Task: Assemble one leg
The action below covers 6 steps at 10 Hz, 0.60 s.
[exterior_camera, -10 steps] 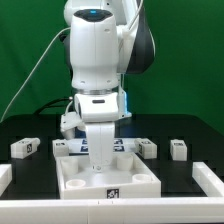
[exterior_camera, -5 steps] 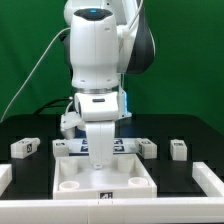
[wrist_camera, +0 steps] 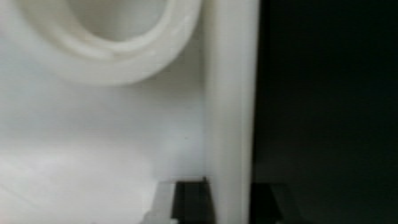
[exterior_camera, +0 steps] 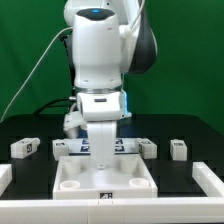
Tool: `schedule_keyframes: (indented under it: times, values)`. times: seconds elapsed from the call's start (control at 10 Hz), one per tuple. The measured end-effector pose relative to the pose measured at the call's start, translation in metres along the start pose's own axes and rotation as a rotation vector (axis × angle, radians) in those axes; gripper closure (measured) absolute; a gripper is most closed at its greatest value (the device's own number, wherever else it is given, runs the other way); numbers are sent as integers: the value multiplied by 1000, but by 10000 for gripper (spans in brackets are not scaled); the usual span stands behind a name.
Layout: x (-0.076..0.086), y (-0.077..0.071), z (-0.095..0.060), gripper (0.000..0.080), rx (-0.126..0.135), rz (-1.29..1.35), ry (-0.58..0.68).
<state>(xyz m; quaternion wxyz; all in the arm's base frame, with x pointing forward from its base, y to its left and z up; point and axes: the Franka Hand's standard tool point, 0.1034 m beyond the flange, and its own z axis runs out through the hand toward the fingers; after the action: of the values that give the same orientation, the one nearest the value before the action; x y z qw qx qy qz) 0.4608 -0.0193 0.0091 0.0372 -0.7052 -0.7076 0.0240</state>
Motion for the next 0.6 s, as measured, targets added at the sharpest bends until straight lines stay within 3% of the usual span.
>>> schedule_keyframes:
  times: [0.3,0.6]
  values:
    - [49,6,1,732,-5,50,15]
    - [80,21,0,732,-21,18,32]
